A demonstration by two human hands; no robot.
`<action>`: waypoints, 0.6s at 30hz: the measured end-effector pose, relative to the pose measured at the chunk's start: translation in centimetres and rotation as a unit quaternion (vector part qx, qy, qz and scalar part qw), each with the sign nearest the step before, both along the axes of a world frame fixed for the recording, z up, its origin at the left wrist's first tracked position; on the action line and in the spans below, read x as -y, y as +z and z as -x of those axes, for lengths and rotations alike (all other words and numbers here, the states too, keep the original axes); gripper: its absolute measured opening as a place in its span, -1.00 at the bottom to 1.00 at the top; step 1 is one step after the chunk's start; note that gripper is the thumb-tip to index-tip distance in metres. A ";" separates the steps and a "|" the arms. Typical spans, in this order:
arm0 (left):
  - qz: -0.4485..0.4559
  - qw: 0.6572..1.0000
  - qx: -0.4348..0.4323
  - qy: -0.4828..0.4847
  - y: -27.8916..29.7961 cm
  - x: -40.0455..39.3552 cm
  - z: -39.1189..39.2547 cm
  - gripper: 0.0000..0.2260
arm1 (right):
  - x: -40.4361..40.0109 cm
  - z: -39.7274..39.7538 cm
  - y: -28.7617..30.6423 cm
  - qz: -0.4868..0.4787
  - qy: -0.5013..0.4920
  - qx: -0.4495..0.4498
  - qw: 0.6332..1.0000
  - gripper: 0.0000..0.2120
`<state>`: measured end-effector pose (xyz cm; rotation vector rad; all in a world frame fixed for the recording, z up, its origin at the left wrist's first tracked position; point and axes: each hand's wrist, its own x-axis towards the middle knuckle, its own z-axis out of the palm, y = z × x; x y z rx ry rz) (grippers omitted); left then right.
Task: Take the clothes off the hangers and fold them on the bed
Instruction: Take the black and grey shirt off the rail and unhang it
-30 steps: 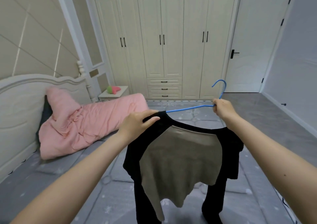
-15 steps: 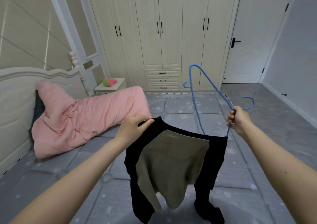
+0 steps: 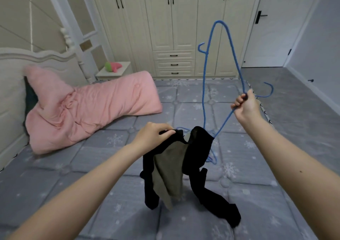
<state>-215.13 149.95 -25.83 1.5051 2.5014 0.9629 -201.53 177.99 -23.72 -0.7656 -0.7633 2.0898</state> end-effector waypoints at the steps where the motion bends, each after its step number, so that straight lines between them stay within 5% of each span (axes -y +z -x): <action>1: -0.008 1.000 0.003 0.005 -0.3 0.0 0.3 -0.79 | -0.2 0.3 0.0 -0.016 0.007 0.023 1.000 -0.57; 6: -0.010 1.000 0.025 0.015 -0.8 -0.4 1.6 -0.76 | 0.2 1.7 -0.5 -0.105 -0.044 0.106 0.988 -0.63; 14: 0.060 0.998 0.003 -0.032 -1.6 0.1 2.1 -0.68 | -1.0 1.8 0.9 -0.072 -0.023 0.061 0.995 -0.60; 18: 0.048 0.999 -0.006 -0.022 -1.8 -0.5 2.0 -0.86 | 0.0 2.7 0.0 -0.154 0.010 0.221 0.963 -0.64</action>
